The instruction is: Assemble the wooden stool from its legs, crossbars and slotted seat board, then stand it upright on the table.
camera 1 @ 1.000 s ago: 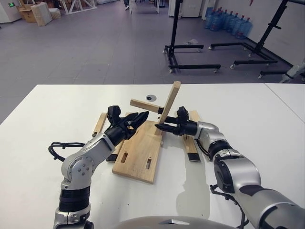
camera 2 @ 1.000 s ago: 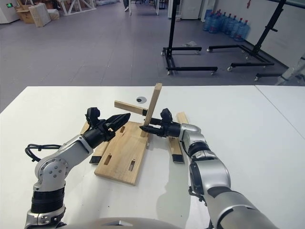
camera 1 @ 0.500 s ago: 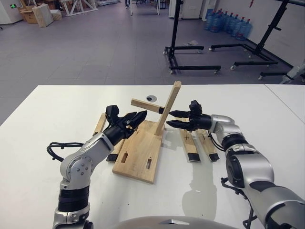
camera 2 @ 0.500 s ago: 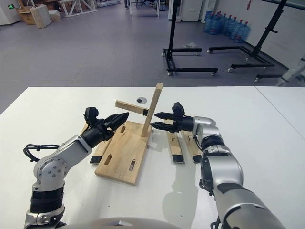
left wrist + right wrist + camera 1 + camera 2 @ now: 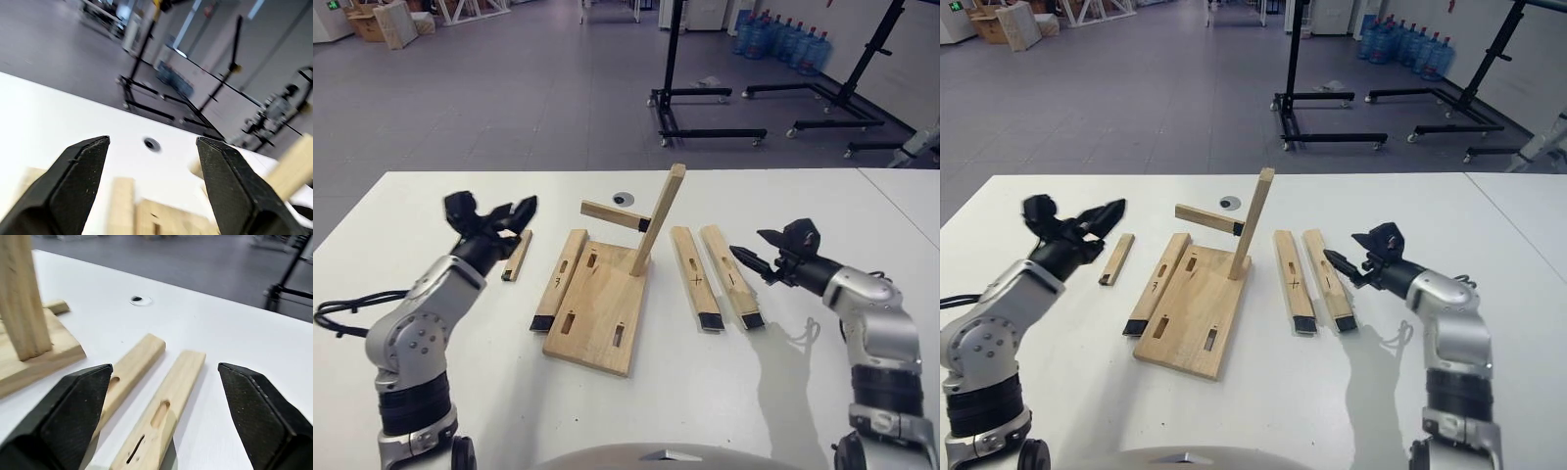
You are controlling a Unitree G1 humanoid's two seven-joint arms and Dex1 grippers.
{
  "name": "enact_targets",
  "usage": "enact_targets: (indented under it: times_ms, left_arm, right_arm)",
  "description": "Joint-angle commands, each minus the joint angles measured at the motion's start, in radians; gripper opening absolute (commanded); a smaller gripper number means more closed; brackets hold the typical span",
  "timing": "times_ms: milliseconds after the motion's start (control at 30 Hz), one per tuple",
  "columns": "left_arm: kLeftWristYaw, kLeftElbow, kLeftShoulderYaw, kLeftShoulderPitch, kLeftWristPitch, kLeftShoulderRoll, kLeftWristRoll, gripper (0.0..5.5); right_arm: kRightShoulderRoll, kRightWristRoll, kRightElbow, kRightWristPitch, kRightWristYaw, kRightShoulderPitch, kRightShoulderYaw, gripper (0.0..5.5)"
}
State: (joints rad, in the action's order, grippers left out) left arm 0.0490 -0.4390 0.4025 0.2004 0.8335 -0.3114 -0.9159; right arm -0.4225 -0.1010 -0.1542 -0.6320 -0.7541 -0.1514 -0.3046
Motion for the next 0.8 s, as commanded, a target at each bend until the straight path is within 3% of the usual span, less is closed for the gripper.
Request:
enact_targets:
  times_ms: [33,267,800]
  left_arm:
    - [0.168,-0.043,0.153,0.015,-0.021,-0.02,0.009,3.26]
    - [0.194,-0.019,0.132,0.023,-0.02,-0.004,0.007,3.26]
    - [0.189,-0.016,0.078,0.021,-0.033,0.018,0.011,3.26]
  right_arm:
    - [0.187,0.18,-0.482,-0.487,0.369,0.139,0.09,3.97]
    - [0.259,0.204,-0.51,-0.594,0.507,0.181,0.151,3.97]
    - [0.242,0.136,-0.275,-0.413,0.534,0.162,0.19,3.97]
